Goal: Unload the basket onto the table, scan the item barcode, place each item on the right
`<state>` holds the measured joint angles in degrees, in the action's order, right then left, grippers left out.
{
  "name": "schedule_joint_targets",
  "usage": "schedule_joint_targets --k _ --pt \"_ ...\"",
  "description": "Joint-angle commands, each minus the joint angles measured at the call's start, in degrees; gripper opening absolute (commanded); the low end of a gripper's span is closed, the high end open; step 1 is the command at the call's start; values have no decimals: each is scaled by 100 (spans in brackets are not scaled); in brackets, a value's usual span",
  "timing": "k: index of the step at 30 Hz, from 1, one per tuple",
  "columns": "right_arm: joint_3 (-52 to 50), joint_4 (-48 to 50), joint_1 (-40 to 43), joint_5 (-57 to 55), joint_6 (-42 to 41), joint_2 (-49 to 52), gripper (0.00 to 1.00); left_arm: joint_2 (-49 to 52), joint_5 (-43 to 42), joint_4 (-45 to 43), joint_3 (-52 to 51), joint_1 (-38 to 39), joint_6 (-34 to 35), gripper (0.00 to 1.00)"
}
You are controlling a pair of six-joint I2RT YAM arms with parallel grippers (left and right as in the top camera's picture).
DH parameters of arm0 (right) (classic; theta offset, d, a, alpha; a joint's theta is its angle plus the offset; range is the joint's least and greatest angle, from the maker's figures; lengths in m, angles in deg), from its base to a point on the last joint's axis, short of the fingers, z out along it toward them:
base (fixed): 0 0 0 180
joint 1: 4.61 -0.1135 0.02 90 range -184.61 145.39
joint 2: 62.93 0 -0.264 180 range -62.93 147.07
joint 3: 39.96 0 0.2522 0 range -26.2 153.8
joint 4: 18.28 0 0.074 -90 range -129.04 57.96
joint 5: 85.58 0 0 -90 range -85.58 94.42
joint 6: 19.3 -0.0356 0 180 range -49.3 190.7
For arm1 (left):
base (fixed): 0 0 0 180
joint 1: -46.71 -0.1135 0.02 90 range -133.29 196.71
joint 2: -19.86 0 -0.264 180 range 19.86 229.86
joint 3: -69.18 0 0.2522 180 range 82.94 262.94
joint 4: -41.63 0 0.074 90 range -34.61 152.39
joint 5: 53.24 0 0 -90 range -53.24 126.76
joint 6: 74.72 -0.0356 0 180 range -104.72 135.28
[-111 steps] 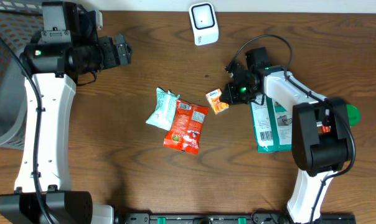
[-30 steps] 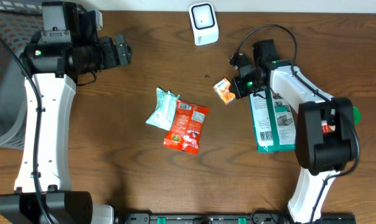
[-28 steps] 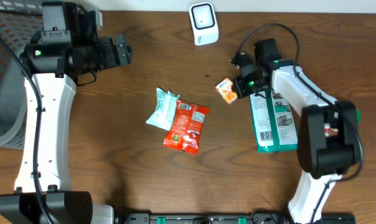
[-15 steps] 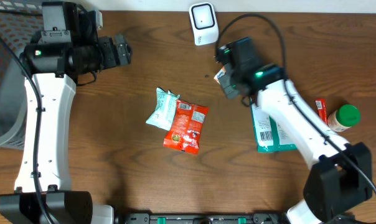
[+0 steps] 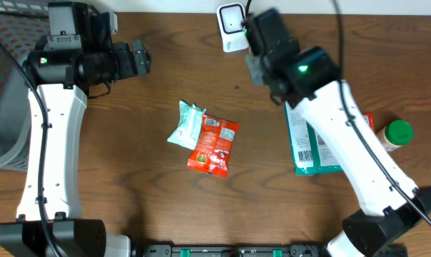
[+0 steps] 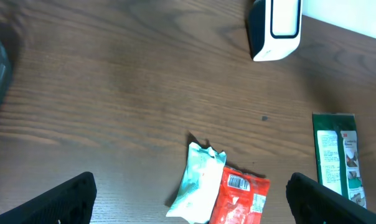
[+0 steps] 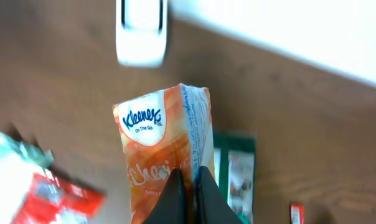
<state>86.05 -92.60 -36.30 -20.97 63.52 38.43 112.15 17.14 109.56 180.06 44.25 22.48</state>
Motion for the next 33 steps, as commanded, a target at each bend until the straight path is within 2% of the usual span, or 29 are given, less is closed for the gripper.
schedule_joint_targets --k 1,7,13,17,26,33 --pt "717 -9 33 -404 160 144 1 17 -50 22 61 -2 -55 97" --pt "1187 442 24 -942 573 791 1 17 -50 22 61 -2 -55 97" --pt "1187 1574 -68 -1473 1368 1727 1 17 -50 22 61 -2 -55 97" --pt "1187 2695 -94 -2059 2070 2452 1 17 -50 22 61 -2 -55 97" --pt "1185 4308 -109 -2157 3215 3600 1 17 -50 22 61 -2 -55 97" --pt "1185 5536 -127 -2288 4588 4207 1 17 -50 22 61 -2 -55 97"
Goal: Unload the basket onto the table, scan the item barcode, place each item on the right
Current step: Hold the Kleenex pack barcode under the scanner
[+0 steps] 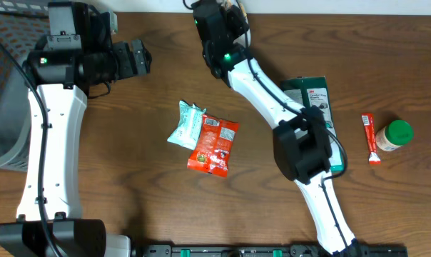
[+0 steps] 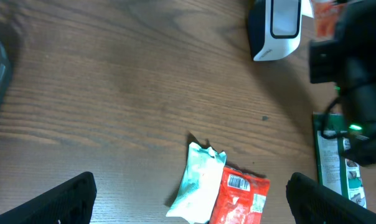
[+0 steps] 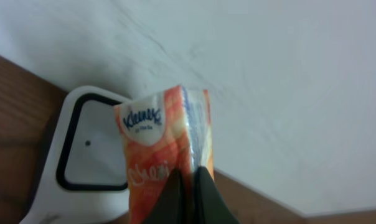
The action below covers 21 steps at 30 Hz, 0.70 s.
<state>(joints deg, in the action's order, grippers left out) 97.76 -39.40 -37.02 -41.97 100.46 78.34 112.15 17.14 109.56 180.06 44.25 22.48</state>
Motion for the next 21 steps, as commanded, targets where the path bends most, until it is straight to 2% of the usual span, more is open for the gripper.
schedule_joint_targets --k 1,21 --pt "13 264 -55 -199 966 264 1 17 -50 22 61 -2 -55 97" --pt "4 372 166 -289 538 879 1 17 -50 22 61 -2 -55 97"
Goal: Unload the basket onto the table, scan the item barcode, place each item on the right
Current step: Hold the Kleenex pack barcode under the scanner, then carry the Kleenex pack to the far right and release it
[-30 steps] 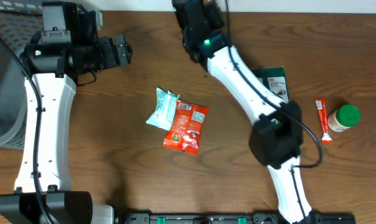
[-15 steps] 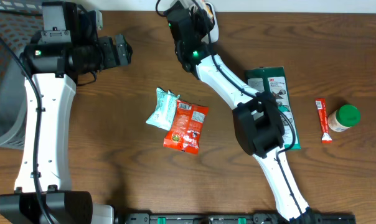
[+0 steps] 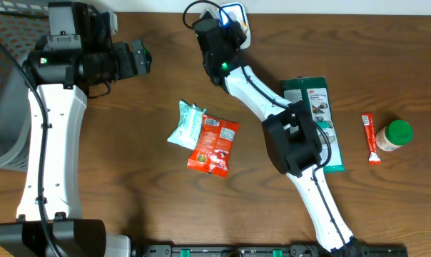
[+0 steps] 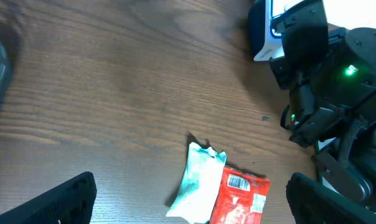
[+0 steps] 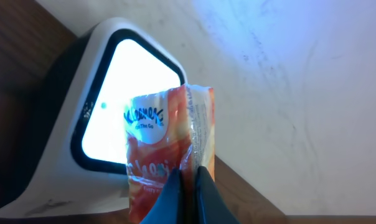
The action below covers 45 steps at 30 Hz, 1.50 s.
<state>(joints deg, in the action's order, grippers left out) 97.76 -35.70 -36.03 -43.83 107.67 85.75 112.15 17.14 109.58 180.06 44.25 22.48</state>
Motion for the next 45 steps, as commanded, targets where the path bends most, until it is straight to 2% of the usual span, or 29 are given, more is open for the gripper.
schedule_joint_targets --k 1,13,18,23,30,36,40,45 --pt "4 -4 79 -103 -184 151 1 17 -50 20 61 -2 -55 97" --pt "11 348 72 -400 -422 72 1 17 -50 20 61 -2 -55 97" --pt "11 -94 17 -393 -874 -306 1 17 -50 20 61 -2 -55 97" --pt "11 -1320 -48 28 -1805 -1073 1 17 -50 20 61 -2 -55 97" --pt "11 -4286 109 1585 -3856 -2461 1 17 -50 20 61 -2 -55 97" --pt "11 -6100 678 2520 -4334 -2935 1 17 -50 20 61 -2 -55 97" --pt "-109 -6673 1268 2643 -4513 -2898 1 17 -50 20 61 -2 -55 97" --pt "-675 -6662 2232 3381 -4513 -2872 1 17 -50 20 61 -2 -55 97"
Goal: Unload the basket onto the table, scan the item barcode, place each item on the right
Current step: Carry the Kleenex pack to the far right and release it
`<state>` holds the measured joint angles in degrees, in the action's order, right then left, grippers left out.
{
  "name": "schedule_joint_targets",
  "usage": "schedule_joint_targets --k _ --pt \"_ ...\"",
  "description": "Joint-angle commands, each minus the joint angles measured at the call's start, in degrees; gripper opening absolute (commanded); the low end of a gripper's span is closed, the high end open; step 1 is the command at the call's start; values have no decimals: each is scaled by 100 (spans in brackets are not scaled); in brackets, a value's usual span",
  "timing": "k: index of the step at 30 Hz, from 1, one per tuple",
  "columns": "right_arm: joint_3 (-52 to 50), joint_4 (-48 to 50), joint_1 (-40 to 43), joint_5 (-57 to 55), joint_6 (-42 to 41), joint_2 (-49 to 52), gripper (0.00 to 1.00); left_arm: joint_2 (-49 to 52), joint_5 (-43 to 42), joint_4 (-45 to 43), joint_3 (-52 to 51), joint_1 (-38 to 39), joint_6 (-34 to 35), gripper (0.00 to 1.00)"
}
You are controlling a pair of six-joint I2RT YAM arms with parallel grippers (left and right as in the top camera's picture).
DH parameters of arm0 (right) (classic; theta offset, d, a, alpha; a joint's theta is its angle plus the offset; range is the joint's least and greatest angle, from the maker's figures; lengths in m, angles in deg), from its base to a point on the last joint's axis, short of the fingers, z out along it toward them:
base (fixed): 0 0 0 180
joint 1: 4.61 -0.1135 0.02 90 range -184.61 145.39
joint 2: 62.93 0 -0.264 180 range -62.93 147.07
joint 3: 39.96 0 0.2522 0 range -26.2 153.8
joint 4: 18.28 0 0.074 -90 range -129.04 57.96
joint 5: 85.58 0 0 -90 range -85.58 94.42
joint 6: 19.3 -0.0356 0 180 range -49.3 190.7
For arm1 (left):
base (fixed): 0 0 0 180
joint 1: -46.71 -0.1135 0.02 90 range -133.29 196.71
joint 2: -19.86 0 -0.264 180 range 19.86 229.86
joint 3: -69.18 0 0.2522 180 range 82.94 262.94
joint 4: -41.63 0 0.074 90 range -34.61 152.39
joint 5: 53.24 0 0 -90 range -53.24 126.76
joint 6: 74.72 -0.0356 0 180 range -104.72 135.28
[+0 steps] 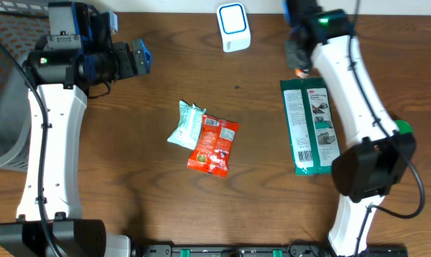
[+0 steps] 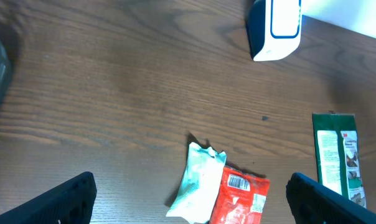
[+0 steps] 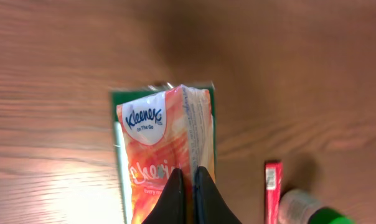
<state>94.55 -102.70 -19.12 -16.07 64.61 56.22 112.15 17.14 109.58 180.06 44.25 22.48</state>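
An orange Kleenex tissue pack point(image 3: 166, 143) is pinched in my right gripper point(image 3: 189, 186), which is shut on its lower edge. In the overhead view the right gripper point(image 1: 299, 63) hangs at the back right, over the top end of a green package point(image 1: 310, 127). The white barcode scanner point(image 1: 232, 26) stands at the back edge, well to its left, and also shows in the left wrist view point(image 2: 275, 28). My left gripper point(image 1: 140, 58) stays at the back left, open, with nothing between its fingers point(image 2: 57, 199).
A pale green snack pack point(image 1: 185, 123) and a red snack pack point(image 1: 214, 145) lie mid-table. Beside the green package point(image 3: 211, 124) are a red tube point(image 3: 272, 190) and a green-capped bottle point(image 1: 402, 128). A mesh basket point(image 1: 1, 86) stands at the far left.
My right gripper, still shut on the Kleenex pack, has gone from in front of the scanner's lit window to the right, above the green package. The left arm is unmoved.
The right gripper first held the Kleenex pack over the table just right of the scanner. Then the pack was at the scanner by the back edge, then right before its brightly lit window. Now the pack is away to the right, above the green package.
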Motion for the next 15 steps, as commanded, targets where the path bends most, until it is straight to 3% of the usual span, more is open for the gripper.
schedule_joint_targets --k 1,10,15 --pt "-671 151 863 763 -208 81 1 17 -50 20 61 -2 -55 97" --pt "-2409 1143 2146 800 -208 81 1 17 -50 20 61 -2 -55 97" --pt "-2876 1628 2621 793 -201 81 1 17 -50 20 61 -2 -55 97"
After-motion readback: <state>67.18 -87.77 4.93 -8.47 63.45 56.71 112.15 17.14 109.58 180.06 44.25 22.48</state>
